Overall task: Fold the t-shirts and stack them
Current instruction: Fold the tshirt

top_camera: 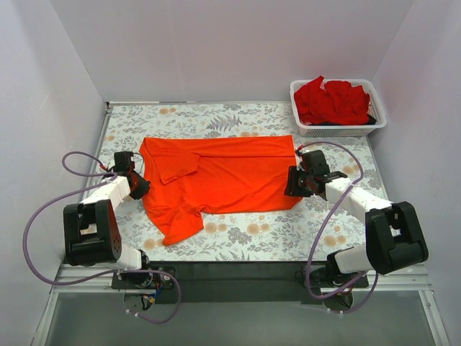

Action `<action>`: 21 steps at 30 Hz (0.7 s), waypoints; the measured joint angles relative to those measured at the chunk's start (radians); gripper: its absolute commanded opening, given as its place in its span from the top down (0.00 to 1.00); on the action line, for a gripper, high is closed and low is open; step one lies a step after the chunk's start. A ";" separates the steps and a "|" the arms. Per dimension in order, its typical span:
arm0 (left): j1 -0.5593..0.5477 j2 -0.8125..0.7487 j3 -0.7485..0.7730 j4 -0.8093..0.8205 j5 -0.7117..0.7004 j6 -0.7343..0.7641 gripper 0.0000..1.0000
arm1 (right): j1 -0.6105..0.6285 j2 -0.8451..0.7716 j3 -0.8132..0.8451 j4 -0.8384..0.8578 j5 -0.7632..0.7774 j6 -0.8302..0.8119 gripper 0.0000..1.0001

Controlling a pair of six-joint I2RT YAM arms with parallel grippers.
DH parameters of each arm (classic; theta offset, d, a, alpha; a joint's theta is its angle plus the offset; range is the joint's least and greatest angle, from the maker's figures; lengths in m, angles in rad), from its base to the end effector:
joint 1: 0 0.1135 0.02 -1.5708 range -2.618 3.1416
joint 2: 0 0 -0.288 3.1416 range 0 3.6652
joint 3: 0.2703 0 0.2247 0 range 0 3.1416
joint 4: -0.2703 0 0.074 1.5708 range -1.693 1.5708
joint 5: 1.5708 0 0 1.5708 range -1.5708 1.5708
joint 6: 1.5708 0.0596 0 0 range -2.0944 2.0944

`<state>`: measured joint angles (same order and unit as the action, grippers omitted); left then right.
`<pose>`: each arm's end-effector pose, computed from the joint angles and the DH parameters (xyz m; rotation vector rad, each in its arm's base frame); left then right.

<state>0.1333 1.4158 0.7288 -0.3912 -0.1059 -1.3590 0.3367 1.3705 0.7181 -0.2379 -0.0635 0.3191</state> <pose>0.2410 0.0387 0.1897 -1.8360 1.9338 -0.2700 0.2396 0.0879 0.2082 -0.0500 2.4931 0.3592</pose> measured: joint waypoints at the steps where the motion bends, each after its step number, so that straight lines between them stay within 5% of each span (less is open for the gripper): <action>1: 0.000 0.023 0.003 0.006 -0.002 0.000 0.97 | -0.009 0.006 -0.003 0.003 -0.002 0.001 0.58; 11: 0.025 0.166 0.107 0.004 -0.065 0.005 0.95 | -0.142 0.026 -0.055 0.008 -0.037 0.026 0.58; 17: 0.035 0.196 0.158 -0.016 -0.073 0.029 0.78 | -0.160 0.000 -0.055 -0.013 -0.044 0.026 0.55; 21: 0.035 0.137 0.157 -0.029 -0.074 0.045 0.48 | -0.160 -0.079 -0.055 -0.039 -0.045 0.026 0.44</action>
<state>0.1680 1.5524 0.8856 -0.4202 -0.1795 -1.3140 0.1768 1.2915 0.6628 -0.2764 -0.1081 0.3450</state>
